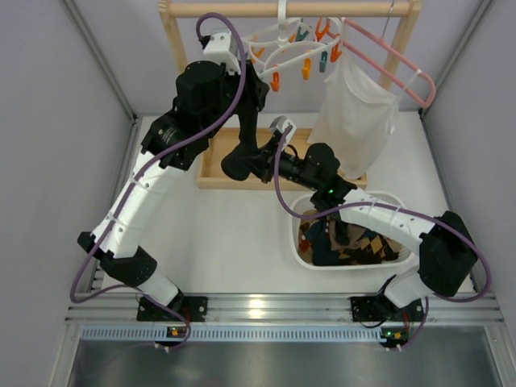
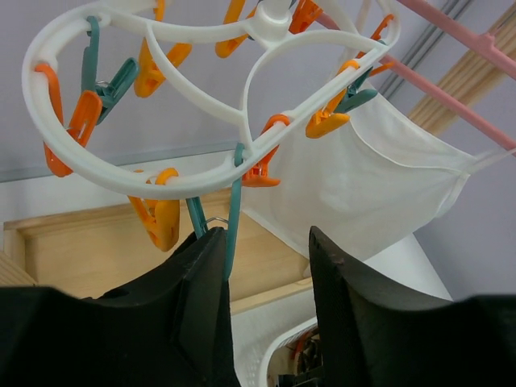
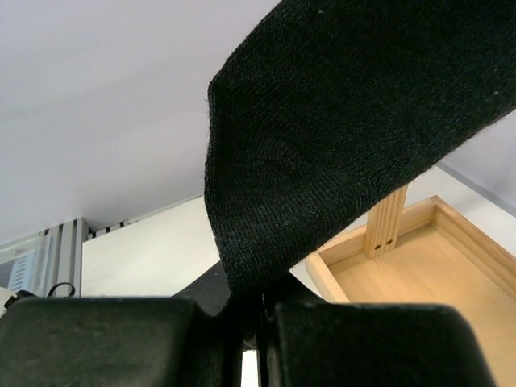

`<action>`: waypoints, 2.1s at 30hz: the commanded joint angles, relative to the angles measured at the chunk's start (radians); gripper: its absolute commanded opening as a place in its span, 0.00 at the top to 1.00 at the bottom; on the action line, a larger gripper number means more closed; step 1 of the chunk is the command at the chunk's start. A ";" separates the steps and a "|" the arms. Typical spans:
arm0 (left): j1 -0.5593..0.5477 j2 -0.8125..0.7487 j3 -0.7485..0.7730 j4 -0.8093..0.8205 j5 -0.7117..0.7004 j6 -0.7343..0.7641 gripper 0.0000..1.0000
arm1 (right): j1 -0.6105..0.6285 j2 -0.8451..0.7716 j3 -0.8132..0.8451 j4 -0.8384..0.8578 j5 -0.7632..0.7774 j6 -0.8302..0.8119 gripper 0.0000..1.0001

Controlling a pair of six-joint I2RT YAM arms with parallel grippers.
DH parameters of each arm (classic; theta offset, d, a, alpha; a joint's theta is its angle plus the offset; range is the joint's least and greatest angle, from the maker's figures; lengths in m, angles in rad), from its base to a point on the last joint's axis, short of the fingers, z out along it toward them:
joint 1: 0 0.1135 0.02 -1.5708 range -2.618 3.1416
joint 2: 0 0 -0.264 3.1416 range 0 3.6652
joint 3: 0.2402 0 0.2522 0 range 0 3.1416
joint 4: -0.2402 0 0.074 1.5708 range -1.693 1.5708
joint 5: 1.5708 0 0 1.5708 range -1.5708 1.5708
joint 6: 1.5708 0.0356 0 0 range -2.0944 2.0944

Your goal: Remove the socks clipped to the hanger

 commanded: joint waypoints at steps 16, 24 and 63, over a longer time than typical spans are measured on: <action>0.021 0.056 0.052 0.025 -0.092 0.043 0.40 | -0.021 -0.051 0.002 0.009 -0.074 0.015 1.00; 0.025 0.059 0.076 0.025 -0.074 0.061 0.36 | -0.024 -0.046 0.001 0.012 -0.078 0.020 1.00; 0.096 0.174 0.145 0.034 0.004 0.037 0.88 | -0.025 -0.101 -0.137 0.071 -0.104 0.017 1.00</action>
